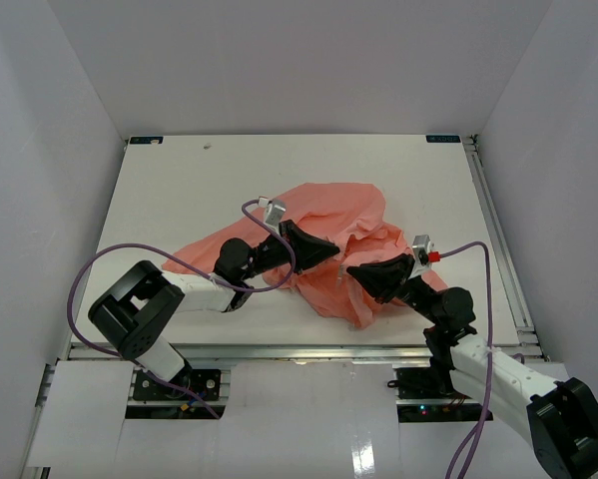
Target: Zip up the jacket
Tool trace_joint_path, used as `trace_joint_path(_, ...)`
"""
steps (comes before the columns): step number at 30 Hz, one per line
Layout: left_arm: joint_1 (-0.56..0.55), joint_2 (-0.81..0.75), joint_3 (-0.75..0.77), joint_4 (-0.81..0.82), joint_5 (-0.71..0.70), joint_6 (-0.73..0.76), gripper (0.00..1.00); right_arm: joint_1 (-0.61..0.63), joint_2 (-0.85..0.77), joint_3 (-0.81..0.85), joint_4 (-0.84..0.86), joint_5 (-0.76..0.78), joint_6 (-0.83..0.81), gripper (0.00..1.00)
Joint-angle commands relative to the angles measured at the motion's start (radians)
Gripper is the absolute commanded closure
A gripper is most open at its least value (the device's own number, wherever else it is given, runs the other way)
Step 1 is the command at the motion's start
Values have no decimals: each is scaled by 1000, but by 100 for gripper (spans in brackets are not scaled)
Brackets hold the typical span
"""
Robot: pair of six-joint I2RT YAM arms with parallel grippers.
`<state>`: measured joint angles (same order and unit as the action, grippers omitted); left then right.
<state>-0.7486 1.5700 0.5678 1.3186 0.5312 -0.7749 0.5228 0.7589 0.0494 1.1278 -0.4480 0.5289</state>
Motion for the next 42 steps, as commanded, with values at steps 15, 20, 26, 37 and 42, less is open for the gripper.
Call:
trace_joint_path(15, -9, -1, -14, 304, 2, -9, 100, -4, -3, -3, 79, 35, 18, 92)
trace_joint_path(20, -9, 18, -19, 339, 11, -16, 100, -4, -1, 0, 82, 45, 25, 92)
trace_joint_path(26, -9, 41, -20, 403, 24, -38, 100, -4, -4, 4, 73, 60, 26, 92)
trace_joint_path(37, -12, 36, -40, 418, 4, -15, 100, -4, -12, 20, -2, 95, 36, 92)
trace_joint_path(42, -23, -20, -66, 407, -76, 39, 100, -4, -18, 11, 7, 77, 39, 92)
